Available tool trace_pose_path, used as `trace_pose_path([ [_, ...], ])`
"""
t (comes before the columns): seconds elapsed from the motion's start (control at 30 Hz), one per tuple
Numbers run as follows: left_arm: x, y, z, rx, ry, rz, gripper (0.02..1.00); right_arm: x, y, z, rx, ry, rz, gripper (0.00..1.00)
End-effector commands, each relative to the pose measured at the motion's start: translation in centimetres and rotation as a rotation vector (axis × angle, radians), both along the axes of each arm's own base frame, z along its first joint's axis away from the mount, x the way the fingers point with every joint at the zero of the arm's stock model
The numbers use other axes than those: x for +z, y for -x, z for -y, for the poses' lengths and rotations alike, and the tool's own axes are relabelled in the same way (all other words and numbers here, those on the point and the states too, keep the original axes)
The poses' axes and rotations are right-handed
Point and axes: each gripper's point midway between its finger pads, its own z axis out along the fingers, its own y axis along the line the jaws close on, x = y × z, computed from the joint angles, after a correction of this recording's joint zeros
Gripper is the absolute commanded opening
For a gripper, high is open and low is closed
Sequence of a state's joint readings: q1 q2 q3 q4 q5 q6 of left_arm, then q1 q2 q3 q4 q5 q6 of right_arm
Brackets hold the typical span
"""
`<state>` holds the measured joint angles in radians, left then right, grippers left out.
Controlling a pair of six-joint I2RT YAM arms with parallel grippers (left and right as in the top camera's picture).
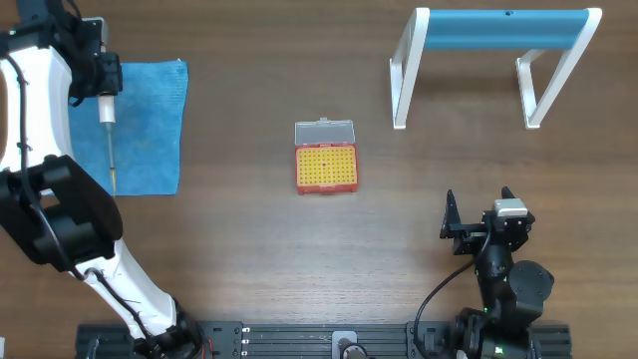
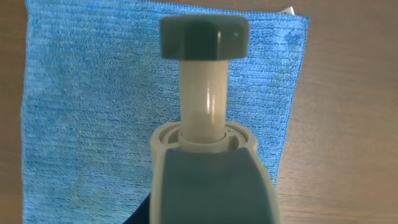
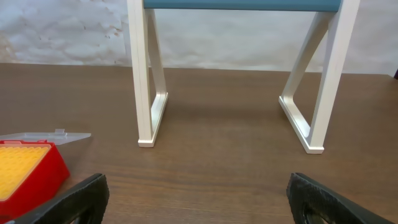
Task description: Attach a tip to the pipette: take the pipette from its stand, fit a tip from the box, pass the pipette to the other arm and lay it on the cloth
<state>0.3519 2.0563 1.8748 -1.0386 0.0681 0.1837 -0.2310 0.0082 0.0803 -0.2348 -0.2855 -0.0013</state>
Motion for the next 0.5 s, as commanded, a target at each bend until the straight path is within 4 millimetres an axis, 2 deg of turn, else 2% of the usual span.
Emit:
trace_pose_path([
  [0.03,-0.1,-1.2,1.1,0.022,0.028,0.018,0.027,-0.1,0.0,0.3,-0.018,-0.009,0.0,0.934],
  [0.17,-1.3,-2.0,2.1,-0.002,0.025,0.001,0.025,-0.1,0.0,0.3,-0.018,-0.009,0.0,0.932],
  [0.5,-5.6,-5.0,1.4,0.017,0.05,-0.028,0.027,-0.1,0.0,0.3,-0.018,-0.009,0.0,0.932],
])
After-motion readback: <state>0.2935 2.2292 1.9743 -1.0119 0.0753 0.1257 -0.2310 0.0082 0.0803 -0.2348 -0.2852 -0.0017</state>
